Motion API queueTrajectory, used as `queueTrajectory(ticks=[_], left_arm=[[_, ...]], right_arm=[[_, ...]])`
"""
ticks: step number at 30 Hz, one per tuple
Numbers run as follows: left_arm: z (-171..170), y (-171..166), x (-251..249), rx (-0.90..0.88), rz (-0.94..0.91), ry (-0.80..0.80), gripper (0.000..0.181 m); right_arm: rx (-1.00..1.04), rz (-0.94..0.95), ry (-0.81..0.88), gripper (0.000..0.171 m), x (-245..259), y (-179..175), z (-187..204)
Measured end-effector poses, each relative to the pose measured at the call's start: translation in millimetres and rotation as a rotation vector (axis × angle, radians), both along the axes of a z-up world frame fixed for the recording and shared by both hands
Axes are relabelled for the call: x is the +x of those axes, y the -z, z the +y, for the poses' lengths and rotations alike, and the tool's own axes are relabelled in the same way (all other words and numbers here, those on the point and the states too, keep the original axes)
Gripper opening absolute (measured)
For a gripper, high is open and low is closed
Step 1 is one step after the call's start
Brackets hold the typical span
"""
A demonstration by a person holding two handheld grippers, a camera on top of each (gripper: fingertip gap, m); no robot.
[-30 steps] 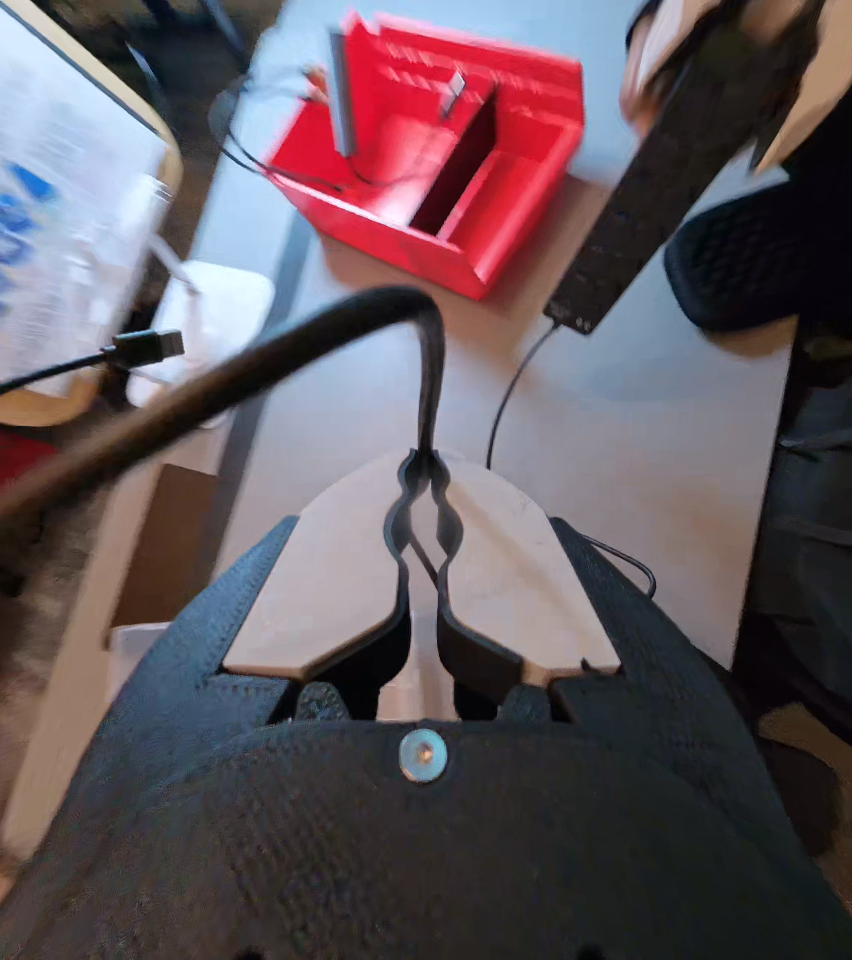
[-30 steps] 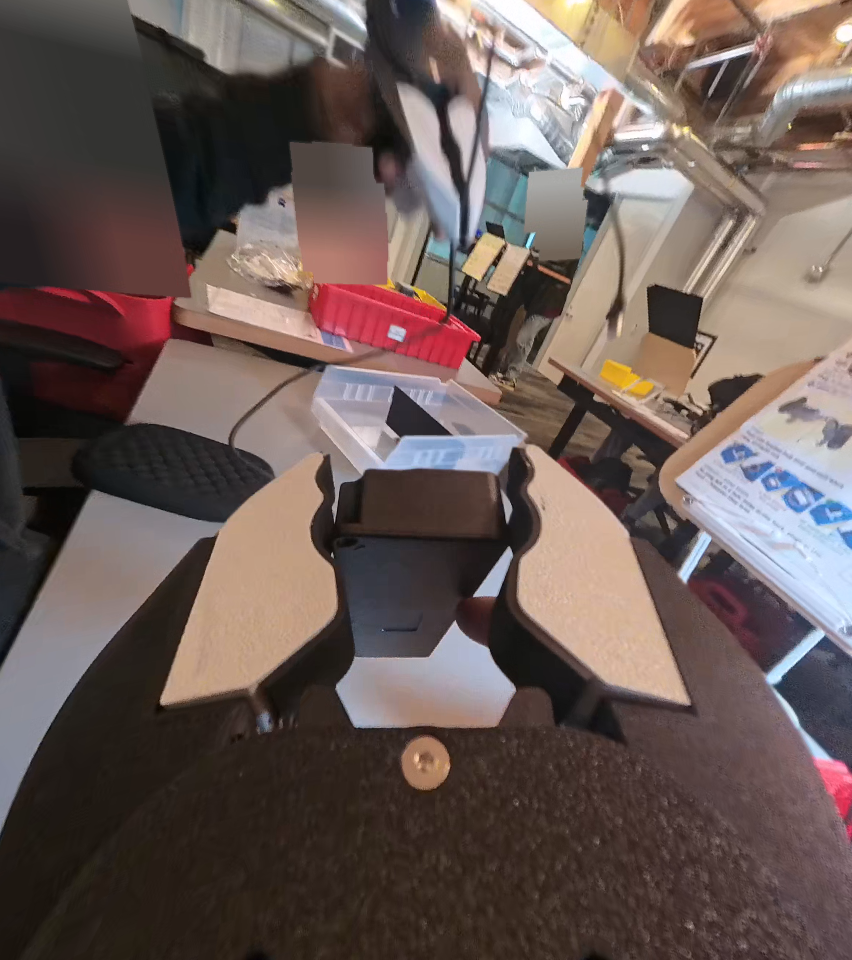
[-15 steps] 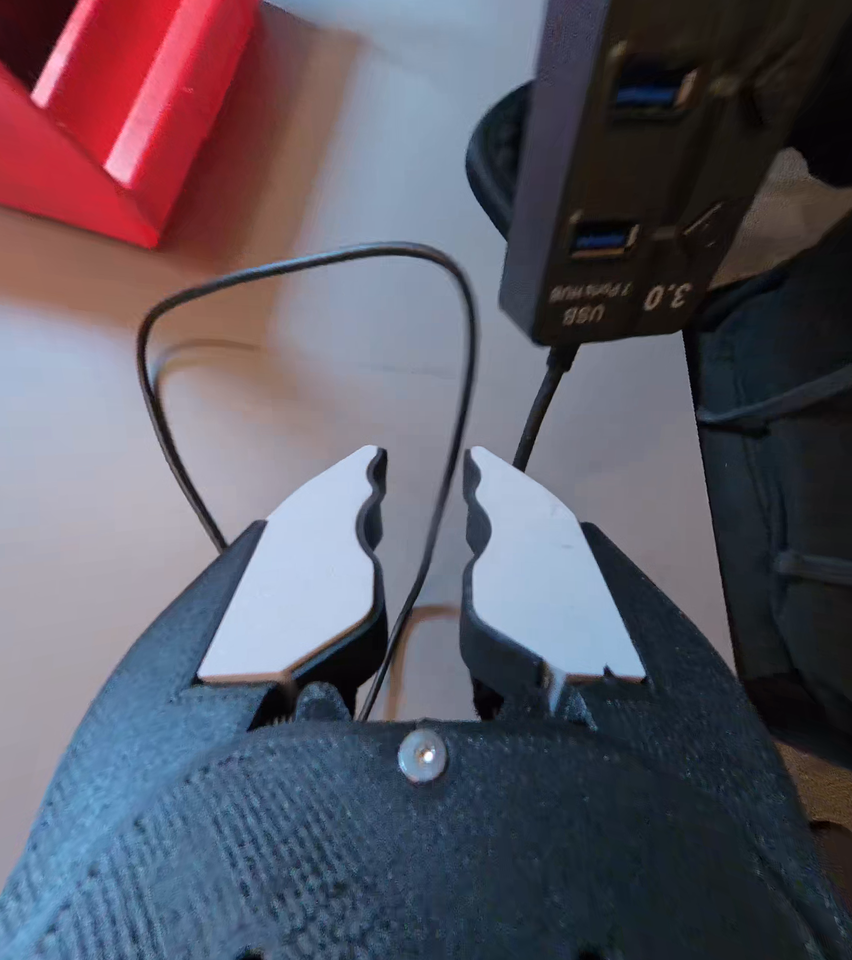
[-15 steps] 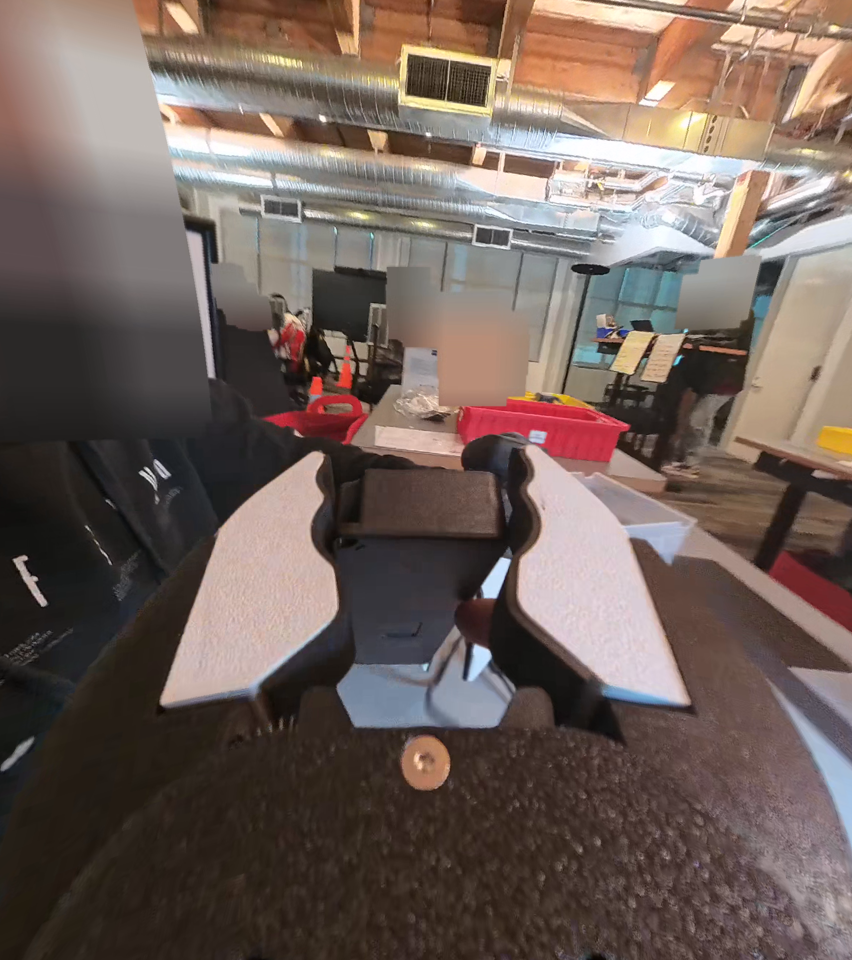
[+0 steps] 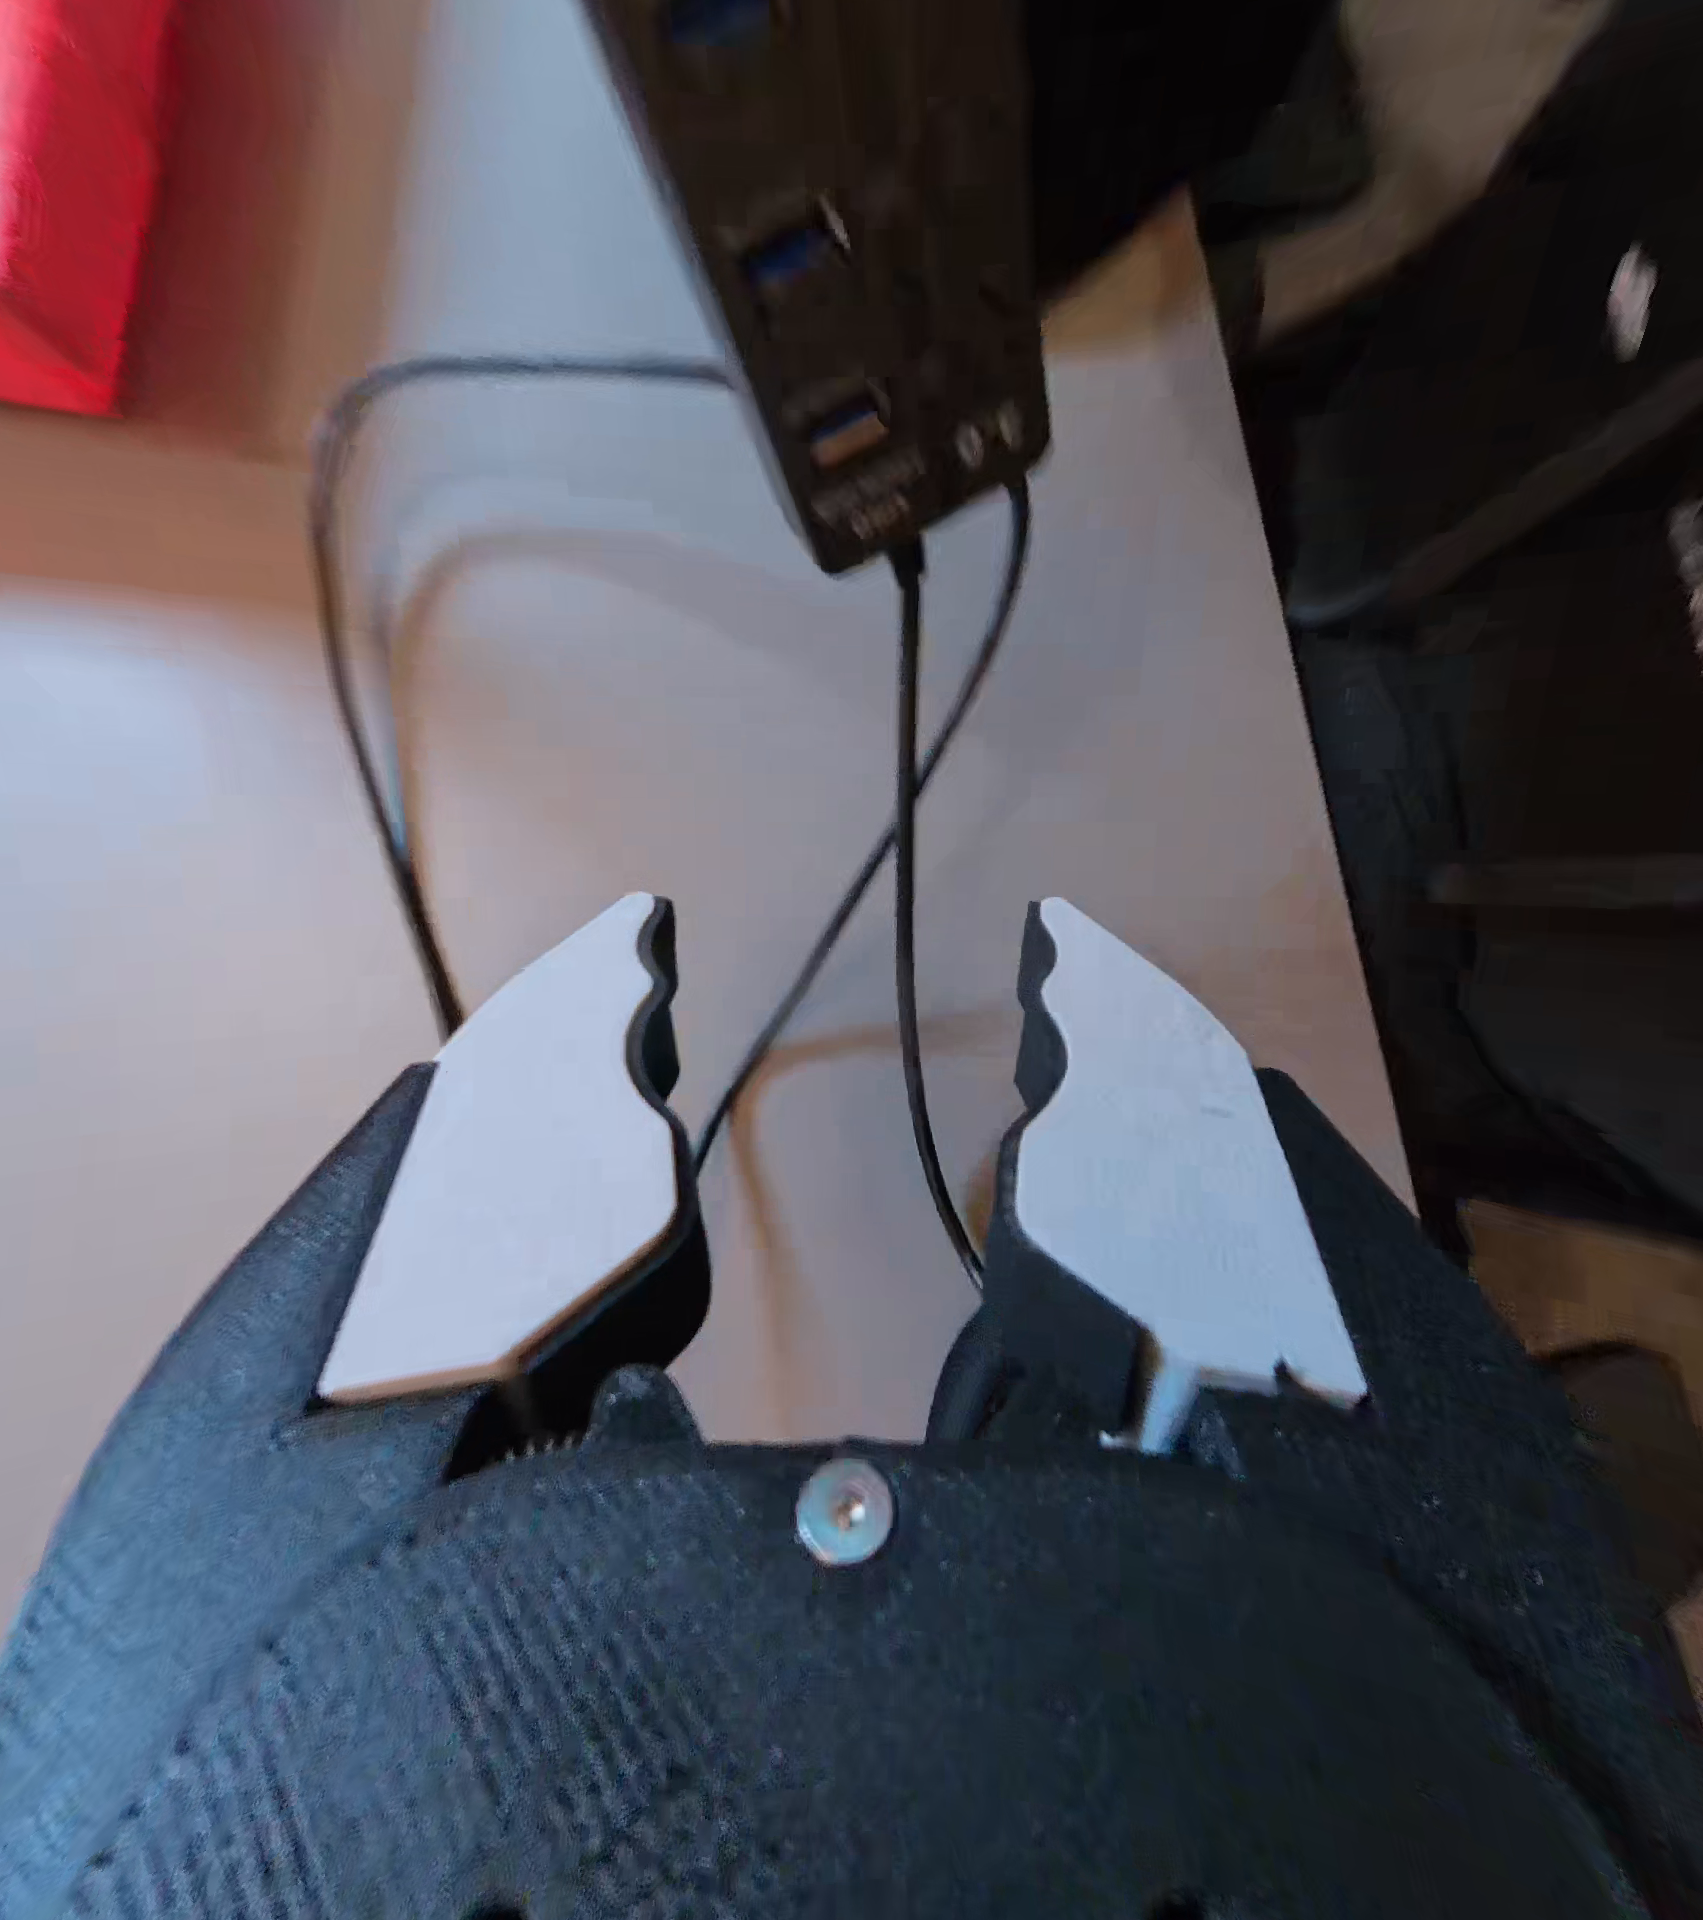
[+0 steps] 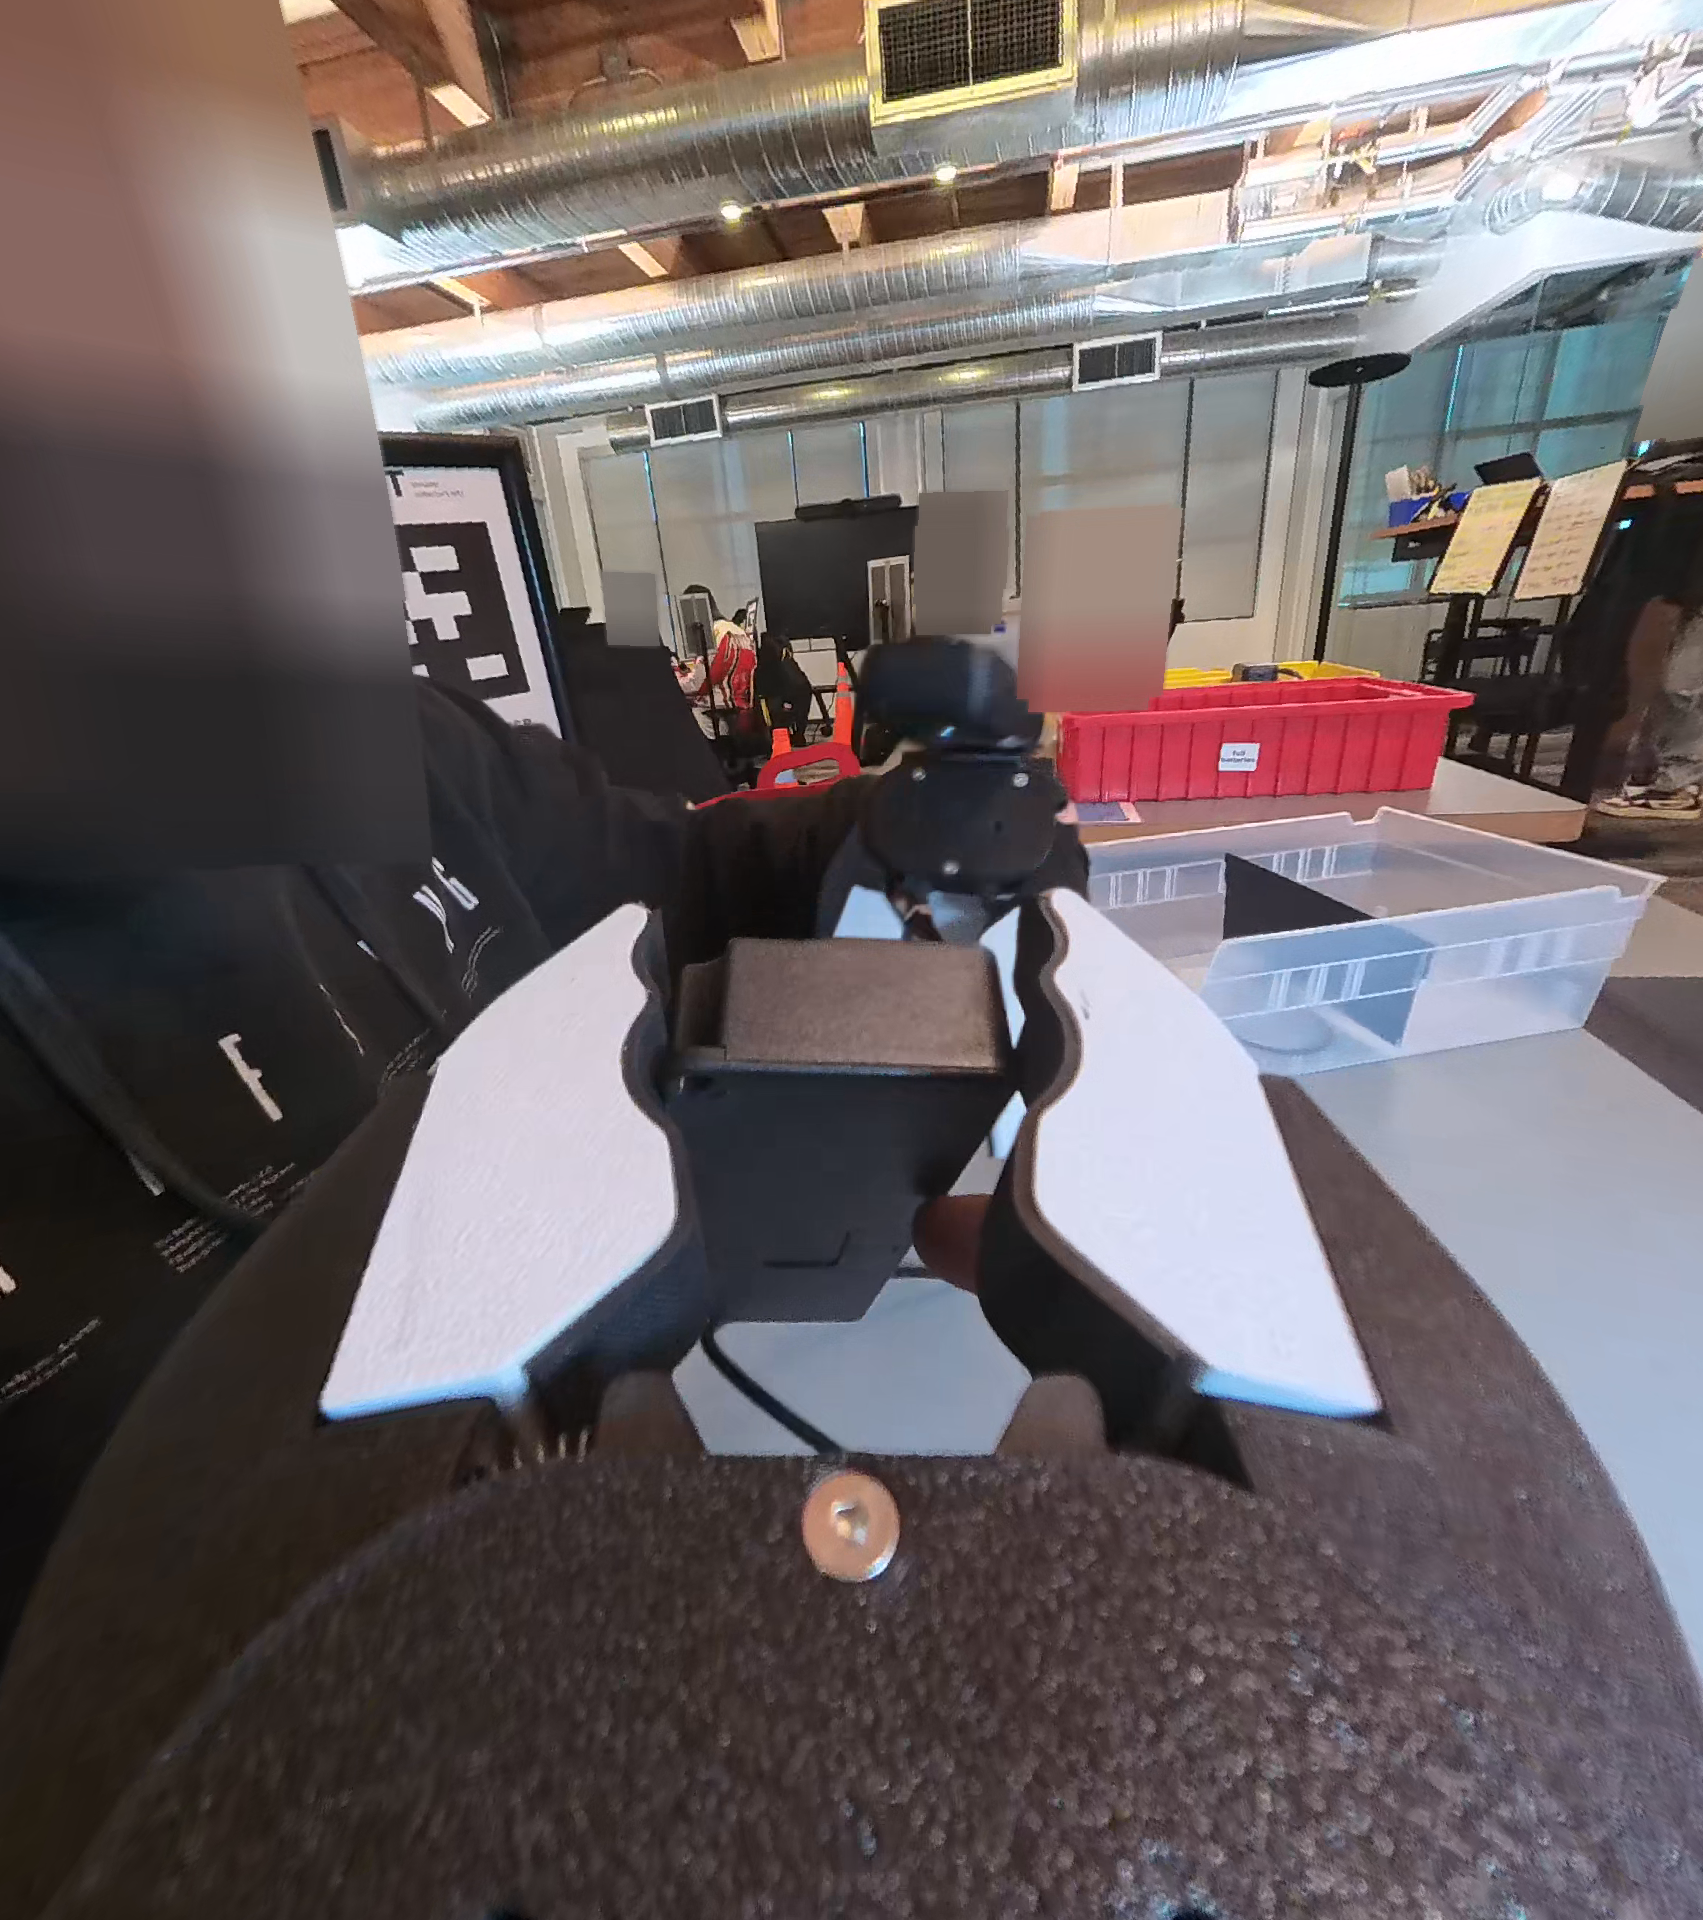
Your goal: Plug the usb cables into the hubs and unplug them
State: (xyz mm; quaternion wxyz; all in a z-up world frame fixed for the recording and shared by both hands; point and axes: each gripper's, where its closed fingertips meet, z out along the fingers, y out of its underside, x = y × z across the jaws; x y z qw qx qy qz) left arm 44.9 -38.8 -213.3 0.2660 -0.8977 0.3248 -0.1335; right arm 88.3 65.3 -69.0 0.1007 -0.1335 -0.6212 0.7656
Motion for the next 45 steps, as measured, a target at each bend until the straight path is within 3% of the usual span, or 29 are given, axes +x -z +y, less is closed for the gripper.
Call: queueTrajectory(ticks=[5, 7, 9, 10, 13, 18, 21, 26, 31, 38, 45], left_arm=[[-5.2, 59.4, 23.1, -0.16, 0.113, 0.123, 0.067], [4.0, 64.6, 29.8, -0.13, 0.1, 0.129, 0.048], [17.6, 70.5, 14.3, -0.085, 0.227, 0.079, 0.011], [19.8, 69.0, 10.3, -0.071, 0.254, 0.082, 0.002], [30.1, 42.1, -4.4, 0.023, 0.264, 0.017, 0.0], [48.7, -49.6, -33.5, 0.371, 0.145, -0.177, 0.0], [55.0, -95.8, -43.4, 0.586, 0.042, -0.269, 0.0], [59.9, -148.6, -59.8, 0.842, -0.249, -0.41, 0.0], [68.3, -168.8, -77.7, 0.903, -0.485, -0.49, 0.0], [84.4, -173.8, -78.9, 0.882, -0.584, -0.511, 0.0], [97.6, -153.1, -67.0, 0.825, -0.677, -0.493, 0.0]], right_arm=[[-0.02, -0.002, -0.007, 0.065, 3.8, -1.7, 7.2], [-0.038, 0.006, -0.001, 0.065, 6.4, -5.1, 13.8], [-0.062, 0.017, 0.01, 0.065, 8.5, -9.3, 22.3], [-0.068, 0.024, 0.026, 0.065, 8.5, -10.8, 27.0], [-0.101, 0.048, 0.079, 0.065, 10.5, -16.8, 45.8], [-0.257, 0.09, 0.238, 0.064, 10.5, -32.6, 95.4], [-0.295, 0.059, 0.244, 0.065, 4.8, -26.9, 100.4], [-0.147, -0.023, 0.233, 0.065, -14.3, 5.4, 73.0], [0.126, -0.09, 0.229, 0.065, -37.1, 55.8, 18.7], [0.373, -0.136, 0.197, 0.064, -50.9, 106.3, -53.5], [0.362, -0.132, 0.161, 0.075, -45.0, 104.3, -76.0]])
